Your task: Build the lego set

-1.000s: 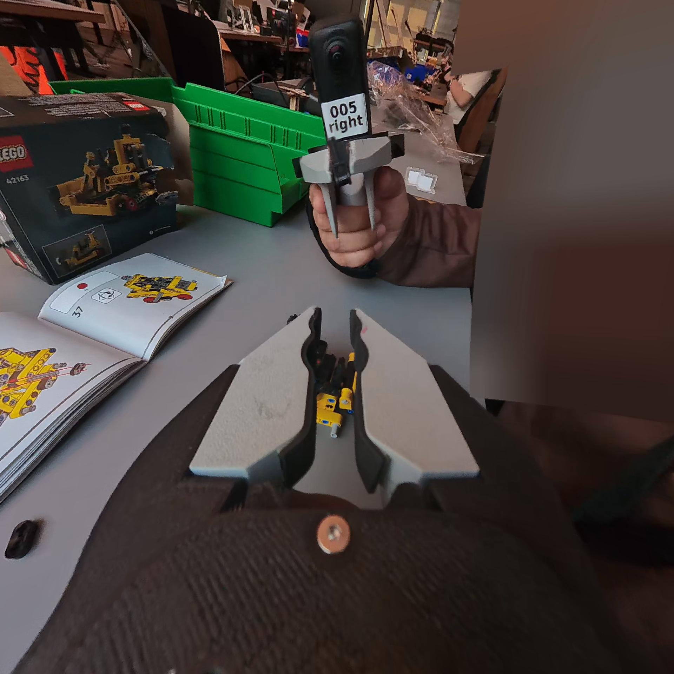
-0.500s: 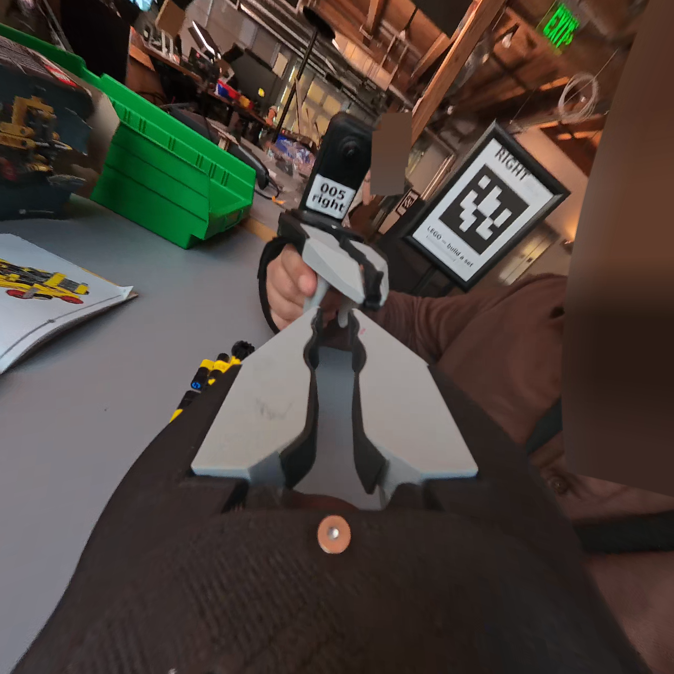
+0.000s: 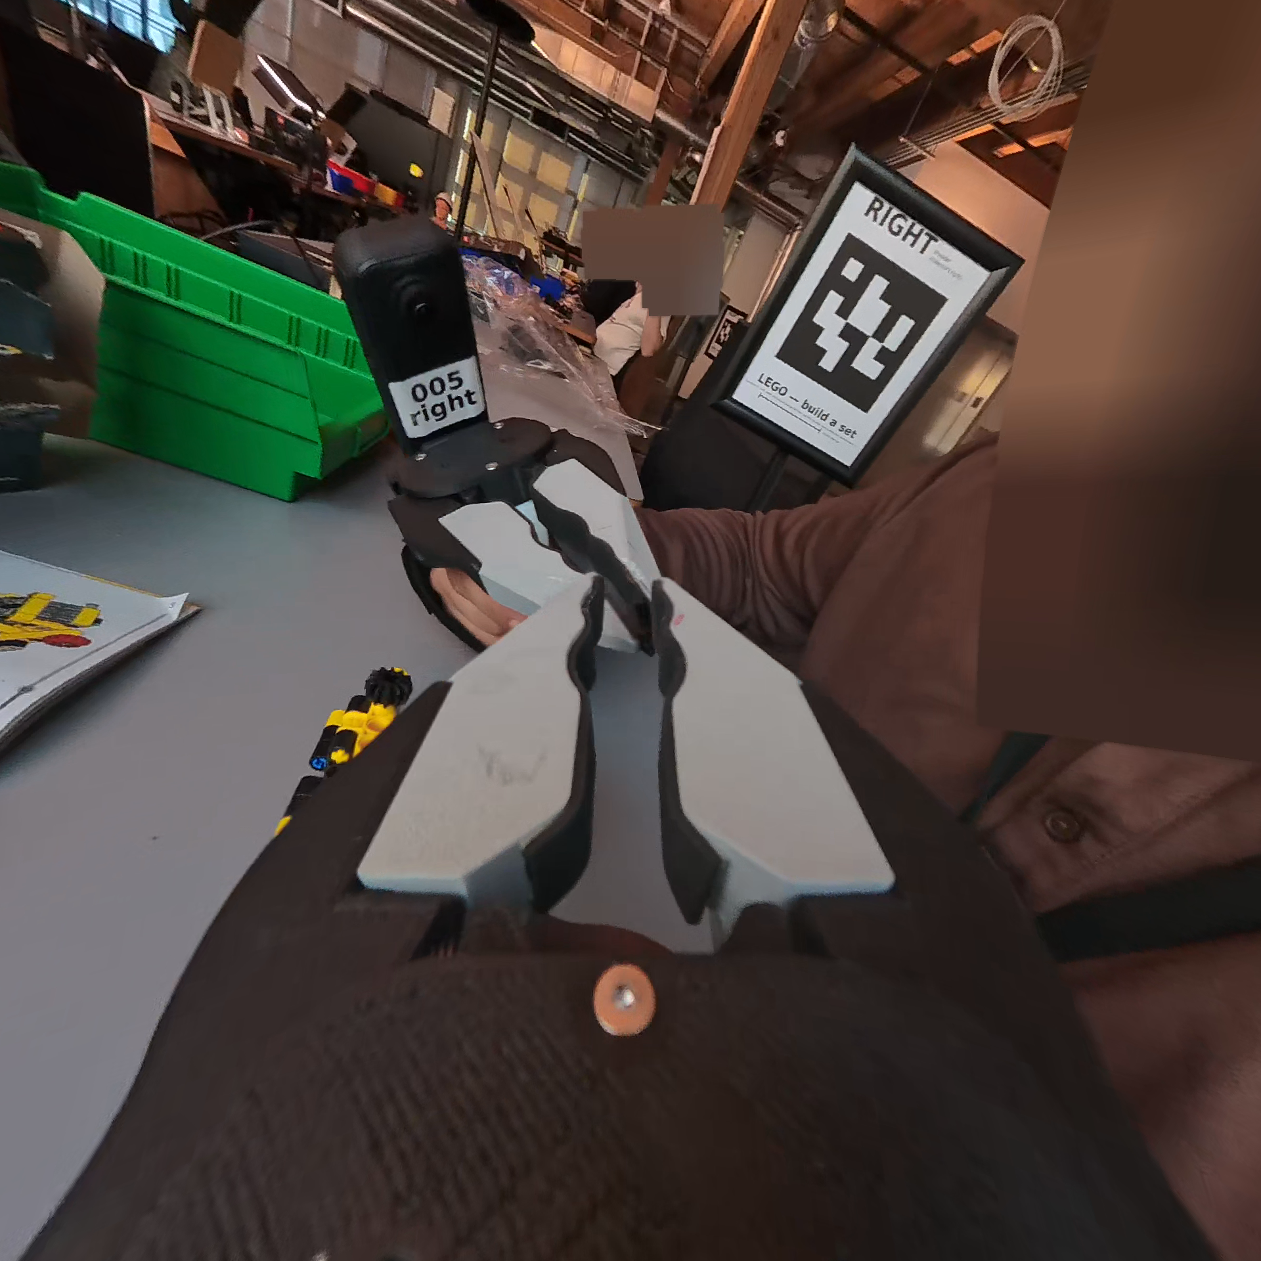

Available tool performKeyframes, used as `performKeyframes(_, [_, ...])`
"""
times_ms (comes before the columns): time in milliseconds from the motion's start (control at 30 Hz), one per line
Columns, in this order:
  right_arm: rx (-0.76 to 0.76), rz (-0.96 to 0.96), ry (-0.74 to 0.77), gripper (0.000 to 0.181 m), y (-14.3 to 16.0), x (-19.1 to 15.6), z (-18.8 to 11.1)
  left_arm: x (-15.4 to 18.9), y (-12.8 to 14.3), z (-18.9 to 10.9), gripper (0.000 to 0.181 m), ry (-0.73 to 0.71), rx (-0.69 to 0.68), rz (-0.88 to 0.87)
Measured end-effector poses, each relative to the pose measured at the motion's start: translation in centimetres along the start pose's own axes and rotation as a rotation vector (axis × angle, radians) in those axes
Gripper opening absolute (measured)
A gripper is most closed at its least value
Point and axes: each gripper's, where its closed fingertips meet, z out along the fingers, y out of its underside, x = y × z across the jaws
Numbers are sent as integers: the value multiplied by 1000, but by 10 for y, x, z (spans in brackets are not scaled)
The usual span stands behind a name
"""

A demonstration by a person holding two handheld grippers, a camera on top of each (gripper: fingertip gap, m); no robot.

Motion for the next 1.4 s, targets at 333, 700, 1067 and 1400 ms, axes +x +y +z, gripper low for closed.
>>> performKeyframes(333, [26, 71, -80, 5, -2, -7, -2, 8, 5, 3, 4, 33, -27, 23])
performKeyframes(700, [13, 116, -169, 5, 3, -14, 1, 17, 8, 7, 2, 87, -37, -3])
performKeyframes(1067, [11, 124, -210, 4, 3, -19, 1, 23, 12, 10, 3, 126, -55, -15])
performKeyframes(1400, [-1, 141, -226, 4, 6, -20, 1, 24, 14, 11, 2, 142, -67, -38])
